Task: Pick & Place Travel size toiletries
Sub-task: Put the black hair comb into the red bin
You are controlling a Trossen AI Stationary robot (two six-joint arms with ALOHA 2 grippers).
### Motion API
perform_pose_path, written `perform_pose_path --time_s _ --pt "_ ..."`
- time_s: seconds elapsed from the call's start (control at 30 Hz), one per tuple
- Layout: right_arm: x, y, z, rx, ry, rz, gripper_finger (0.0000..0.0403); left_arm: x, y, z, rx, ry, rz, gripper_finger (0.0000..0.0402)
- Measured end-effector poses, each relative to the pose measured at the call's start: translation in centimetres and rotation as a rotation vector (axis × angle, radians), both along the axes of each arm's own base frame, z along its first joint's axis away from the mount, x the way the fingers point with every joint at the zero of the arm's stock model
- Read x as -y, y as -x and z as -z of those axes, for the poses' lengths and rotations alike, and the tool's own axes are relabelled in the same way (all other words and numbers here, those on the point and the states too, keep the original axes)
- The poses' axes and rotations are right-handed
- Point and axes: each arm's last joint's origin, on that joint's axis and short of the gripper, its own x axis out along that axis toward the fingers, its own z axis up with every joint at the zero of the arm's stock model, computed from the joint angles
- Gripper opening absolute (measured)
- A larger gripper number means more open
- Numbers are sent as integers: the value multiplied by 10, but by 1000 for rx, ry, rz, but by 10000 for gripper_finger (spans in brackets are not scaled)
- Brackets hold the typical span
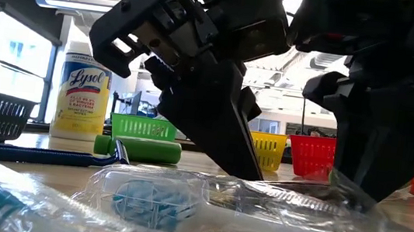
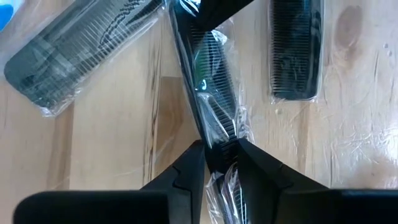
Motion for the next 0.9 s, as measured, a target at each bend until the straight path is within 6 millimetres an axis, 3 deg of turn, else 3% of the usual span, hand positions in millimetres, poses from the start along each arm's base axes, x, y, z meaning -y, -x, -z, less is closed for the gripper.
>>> perform_pose_path --time_s 0.53,0.9 --pt "3 4 -17 -4 -51 21 67 -9 -1 -17 45 -18 3 0" --pt "13 2 -23 -26 -94 39 52 -10 -1 -16 28 -24 -9 0"
